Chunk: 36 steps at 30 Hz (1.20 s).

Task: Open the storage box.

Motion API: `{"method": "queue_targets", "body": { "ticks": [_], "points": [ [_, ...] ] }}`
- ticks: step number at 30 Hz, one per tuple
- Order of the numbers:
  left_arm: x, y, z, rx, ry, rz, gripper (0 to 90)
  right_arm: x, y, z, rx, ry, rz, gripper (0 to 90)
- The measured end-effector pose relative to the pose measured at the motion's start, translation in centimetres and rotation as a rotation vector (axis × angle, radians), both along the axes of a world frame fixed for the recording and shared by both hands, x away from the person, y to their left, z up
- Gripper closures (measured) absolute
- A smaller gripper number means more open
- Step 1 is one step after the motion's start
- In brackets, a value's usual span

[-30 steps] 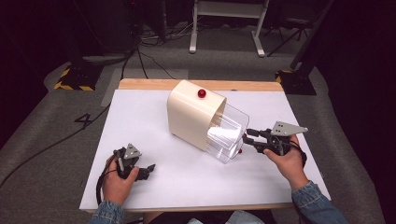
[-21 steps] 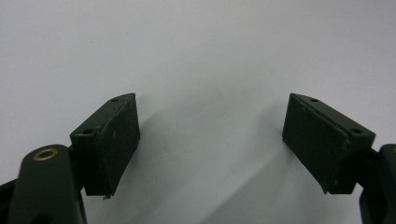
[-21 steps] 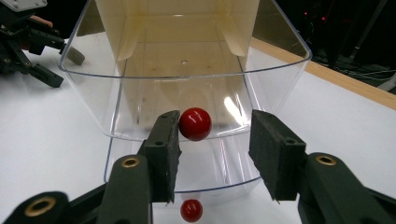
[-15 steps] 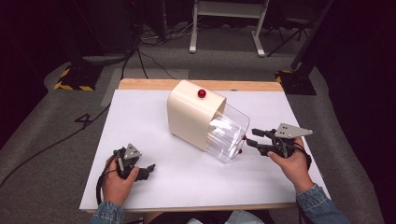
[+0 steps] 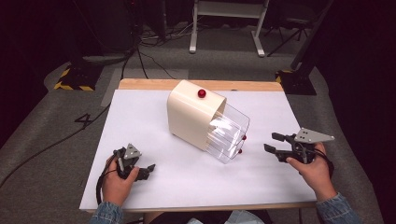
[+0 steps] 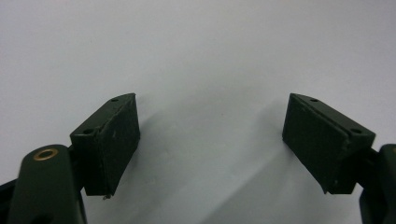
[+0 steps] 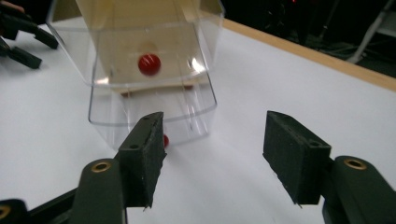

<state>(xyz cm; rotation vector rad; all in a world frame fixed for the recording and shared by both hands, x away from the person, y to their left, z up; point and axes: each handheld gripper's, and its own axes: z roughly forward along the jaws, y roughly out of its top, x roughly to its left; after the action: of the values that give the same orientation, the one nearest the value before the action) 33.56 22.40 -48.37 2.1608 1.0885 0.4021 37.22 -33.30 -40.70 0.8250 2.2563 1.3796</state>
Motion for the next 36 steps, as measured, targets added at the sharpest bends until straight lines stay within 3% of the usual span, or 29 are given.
{"method": "queue_targets", "body": {
  "ticks": [6, 12, 14, 18, 22, 24, 26, 28, 36],
  "points": [
    [0.0, 0.0, 0.0, -0.002, 0.004, 0.0, 19.1, -0.9, -2.7, -0.9, -0.043, 0.04, -0.051, 39.1],
    [0.0, 0.0, 0.0, -0.009, 0.006, 0.0, 19.0, -1.6, -5.0, -2.1, -0.054, 0.092, -0.107, 37.7],
    [0.0, 0.0, 0.0, -0.008, 0.006, 0.0, 19.0, -1.6, -5.7, -2.6, -0.065, 0.113, -0.12, 35.9],
    [0.0, 0.0, 0.0, -0.008, 0.006, 0.0, 18.9, -1.5, -6.7, -3.9, -0.14, 0.156, -0.13, 34.6],
    [0.0, 0.0, 0.0, -0.009, 0.006, 0.0, 19.0, -1.3, -7.3, -5.2, -0.137, 0.2, -0.144, 29.9],
    [0.0, 0.0, 0.0, -0.009, 0.006, 0.0, 18.9, -1.2, -7.3, -6.0, -0.175, 0.203, -0.134, 25.4],
    [0.0, 0.0, 0.0, -0.008, 0.006, -0.001, 18.9, -1.2, -7.4, -7.2, -0.227, 0.198, -0.086, 19.4],
    [0.0, 0.0, 0.0, -0.009, 0.006, 0.0, 18.8, -1.2, -7.6, -7.3, -0.206, 0.198, -0.08, 18.6],
    [0.0, -0.1, 0.0, -0.001, 0.002, 0.0, 18.8, -1.4, -7.6, -7.5, -0.21, 0.172, -0.085, 18.4]
  ]
}}
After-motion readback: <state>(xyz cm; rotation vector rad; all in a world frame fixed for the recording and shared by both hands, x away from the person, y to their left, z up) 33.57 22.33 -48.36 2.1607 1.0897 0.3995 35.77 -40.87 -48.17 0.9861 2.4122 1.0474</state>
